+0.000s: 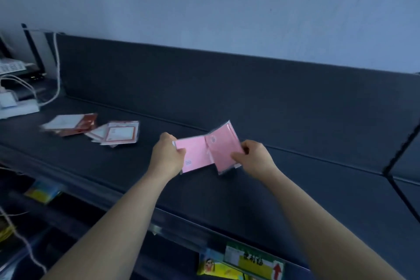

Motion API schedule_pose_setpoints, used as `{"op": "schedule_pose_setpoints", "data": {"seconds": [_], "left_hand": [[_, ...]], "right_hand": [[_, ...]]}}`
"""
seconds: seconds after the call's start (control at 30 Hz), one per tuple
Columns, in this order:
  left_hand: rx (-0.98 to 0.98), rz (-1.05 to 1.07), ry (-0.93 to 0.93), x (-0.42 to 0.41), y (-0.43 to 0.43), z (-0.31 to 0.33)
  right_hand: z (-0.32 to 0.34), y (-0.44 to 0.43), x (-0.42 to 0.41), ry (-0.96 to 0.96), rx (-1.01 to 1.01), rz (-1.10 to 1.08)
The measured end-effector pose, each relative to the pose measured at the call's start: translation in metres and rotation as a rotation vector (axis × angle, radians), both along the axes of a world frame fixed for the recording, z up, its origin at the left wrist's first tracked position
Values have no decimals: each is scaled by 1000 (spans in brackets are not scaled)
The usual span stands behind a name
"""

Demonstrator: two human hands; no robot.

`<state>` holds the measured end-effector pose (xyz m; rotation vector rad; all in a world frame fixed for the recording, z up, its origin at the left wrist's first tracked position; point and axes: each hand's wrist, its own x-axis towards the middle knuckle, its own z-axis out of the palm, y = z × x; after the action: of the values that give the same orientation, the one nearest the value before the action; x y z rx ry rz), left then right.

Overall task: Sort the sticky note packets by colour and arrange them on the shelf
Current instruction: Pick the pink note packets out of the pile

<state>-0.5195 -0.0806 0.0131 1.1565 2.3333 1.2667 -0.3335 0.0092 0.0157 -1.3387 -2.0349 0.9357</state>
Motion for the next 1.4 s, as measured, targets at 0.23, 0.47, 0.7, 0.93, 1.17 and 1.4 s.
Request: {"op": "schedule_pose_setpoints", "data": {"seconds": [0.23, 0.47, 0.7, 0.93, 1.17, 1.4], "left_hand": [[-74, 58, 43, -73, 0, -14], [-349, 38, 658, -144, 14, -17], [-357, -291, 758, -190, 23, -26], [-372, -356, 809, -215, 20, -23], [-356, -406, 802, -225, 19, -17], [-91, -430, 762, -202, 17, 5]], "right_hand": [[-6, 2, -69, 8, -24, 26], [-12, 2, -138, -28, -39, -53], [-21, -12, -183, -170, 8, -133], [-26, -25, -204, -364, 71, -186], [-23, -32, -212, -367, 92, -193], [-19, -40, -192, -362, 290, -267]]}}
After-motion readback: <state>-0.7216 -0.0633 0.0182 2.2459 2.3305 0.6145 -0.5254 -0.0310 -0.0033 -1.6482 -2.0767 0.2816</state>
